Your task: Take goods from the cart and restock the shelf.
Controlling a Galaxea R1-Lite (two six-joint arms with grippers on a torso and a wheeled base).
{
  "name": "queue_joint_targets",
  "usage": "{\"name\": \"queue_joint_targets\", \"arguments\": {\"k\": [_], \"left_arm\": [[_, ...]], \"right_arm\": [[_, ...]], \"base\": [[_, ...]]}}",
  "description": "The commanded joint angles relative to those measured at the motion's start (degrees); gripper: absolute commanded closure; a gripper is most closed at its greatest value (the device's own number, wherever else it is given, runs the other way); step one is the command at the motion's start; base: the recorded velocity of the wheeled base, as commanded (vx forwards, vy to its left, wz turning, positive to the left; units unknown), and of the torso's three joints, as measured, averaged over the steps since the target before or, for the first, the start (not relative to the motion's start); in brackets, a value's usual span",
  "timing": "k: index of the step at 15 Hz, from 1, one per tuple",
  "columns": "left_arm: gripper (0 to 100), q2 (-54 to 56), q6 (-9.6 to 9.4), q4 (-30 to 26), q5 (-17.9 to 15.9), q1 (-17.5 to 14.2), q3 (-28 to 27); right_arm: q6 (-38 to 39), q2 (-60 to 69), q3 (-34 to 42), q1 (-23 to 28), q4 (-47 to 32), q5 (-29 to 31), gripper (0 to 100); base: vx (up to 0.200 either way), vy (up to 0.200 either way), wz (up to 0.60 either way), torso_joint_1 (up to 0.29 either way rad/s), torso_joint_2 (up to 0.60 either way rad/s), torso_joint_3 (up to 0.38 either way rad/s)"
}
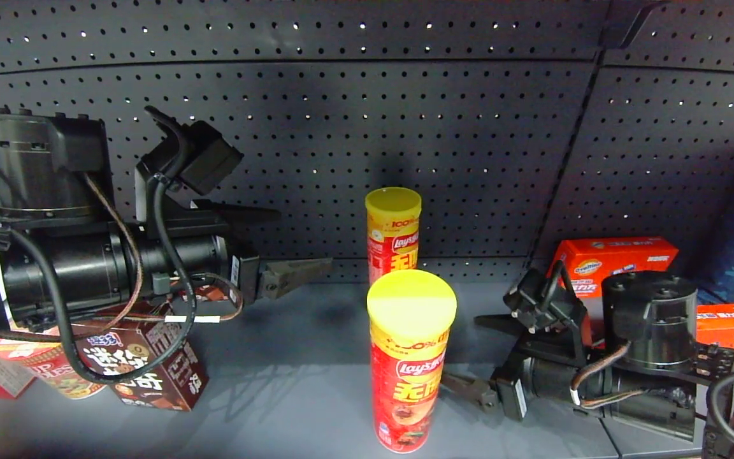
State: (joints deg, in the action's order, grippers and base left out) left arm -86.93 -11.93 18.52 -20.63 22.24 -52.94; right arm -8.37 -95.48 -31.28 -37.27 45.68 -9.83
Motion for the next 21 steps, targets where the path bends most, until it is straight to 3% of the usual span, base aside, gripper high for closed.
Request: {"name": "queue_joint_targets", "arguments": {"k": [1, 7, 15, 21], "left_arm": [[0, -0.1, -0.02, 0.0, 0.0, 0.0, 0.0], [0, -0.2, -0.02, 0.0, 0.0, 0.0, 0.0], [0, 0.0, -0.02, -0.2, 0.1, 0.1, 0.2], [0, 4.9, -1.34, -0.7, 2.1, 2.5, 9.6]], "right_arm": [[0.0, -2.3, -2.7, 1.0, 0.0, -0.1, 0], [0.1, -2.3, -1.2, -2.6, 0.1, -0.1, 0], [0.1, 3.4, 4.8, -2.9, 0.1, -0.1, 0], [0.1, 3.2, 3.9, 1.9, 0.1, -0.3, 0]], "base": [[0.0, 0.0, 0.0, 0.0, 0.0, 0.0], [0.0, 0.0, 0.0, 0.0, 0.0, 0.0], [0.0, 0.0, 0.0, 0.0, 0.0, 0.0], [0.0, 0.0, 0.0, 0.0, 0.0, 0.0]]}}
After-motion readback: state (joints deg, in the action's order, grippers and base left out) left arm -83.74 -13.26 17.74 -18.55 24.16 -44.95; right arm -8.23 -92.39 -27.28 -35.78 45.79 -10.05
